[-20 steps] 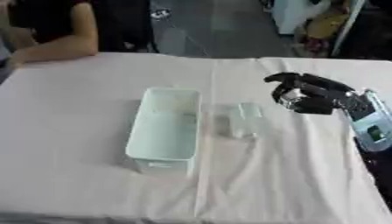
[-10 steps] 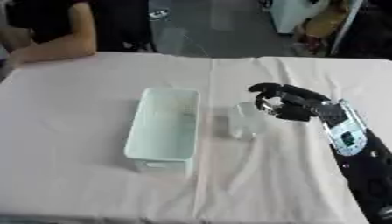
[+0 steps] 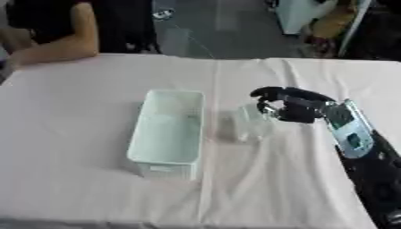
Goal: Pick up objects on the table and place them in the box.
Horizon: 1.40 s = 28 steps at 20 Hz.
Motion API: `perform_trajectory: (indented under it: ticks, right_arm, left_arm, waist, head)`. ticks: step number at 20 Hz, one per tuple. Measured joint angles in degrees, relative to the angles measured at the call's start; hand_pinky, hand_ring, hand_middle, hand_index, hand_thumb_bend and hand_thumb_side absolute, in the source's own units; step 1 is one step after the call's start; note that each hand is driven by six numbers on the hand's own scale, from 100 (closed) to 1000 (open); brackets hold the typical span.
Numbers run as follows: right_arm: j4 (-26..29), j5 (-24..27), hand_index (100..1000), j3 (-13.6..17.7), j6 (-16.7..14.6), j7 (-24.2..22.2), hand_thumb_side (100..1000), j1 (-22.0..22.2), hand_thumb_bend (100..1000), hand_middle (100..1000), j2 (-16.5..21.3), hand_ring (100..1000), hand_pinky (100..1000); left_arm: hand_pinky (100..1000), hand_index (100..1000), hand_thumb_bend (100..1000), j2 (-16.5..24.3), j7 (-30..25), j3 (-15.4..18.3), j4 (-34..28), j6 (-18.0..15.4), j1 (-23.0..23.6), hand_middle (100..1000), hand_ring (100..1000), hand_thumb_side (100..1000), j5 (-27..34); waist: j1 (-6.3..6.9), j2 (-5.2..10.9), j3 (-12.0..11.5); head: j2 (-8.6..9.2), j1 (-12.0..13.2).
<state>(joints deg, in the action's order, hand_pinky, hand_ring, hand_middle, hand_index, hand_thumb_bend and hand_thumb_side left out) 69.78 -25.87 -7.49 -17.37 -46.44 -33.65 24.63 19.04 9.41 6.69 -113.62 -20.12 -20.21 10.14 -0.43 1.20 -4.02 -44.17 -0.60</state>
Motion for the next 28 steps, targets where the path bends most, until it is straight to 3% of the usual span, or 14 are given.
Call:
perform_trajectory:
  ticks: [7, 16, 28]
  right_arm:
    - [1.6, -1.0, 1000, -1.4, 0.7, -0.7, 1000, 0.2, 100, 1000, 0.1, 997, 1000]
    - [5.9, -6.9, 1000, -6.0, 0.0, 0.0, 1000, 2.0, 100, 1000, 2.1, 1000, 1000]
    - [4.0, -12.6, 1000, -4.9, -0.5, 0.5, 1000, 1.4, 100, 1000, 1.3, 1000, 1000]
  left_arm:
    - [682, 797, 499, 0.0, -0.2, 0.0, 0.0, -0.1, 0.0, 751, 742, 763, 0.2]
    - [683, 797, 501, 0.0, -0.6, -0.3, 0.0, 0.0, -0.1, 751, 743, 755, 0.2]
    - [684, 797, 501, 0.0, -1.0, -0.4, 0.0, 0.0, -0.1, 753, 746, 752, 0.2]
  waist:
    - [-0.01, 0.00, 0.0]
    - [-0.05, -0.02, -0.1]
    - [-0.05, -0.02, -0.1]
  head:
    - [0.00, 0.0]
    - [0.00, 0.0]
    - [0.00, -0.4]
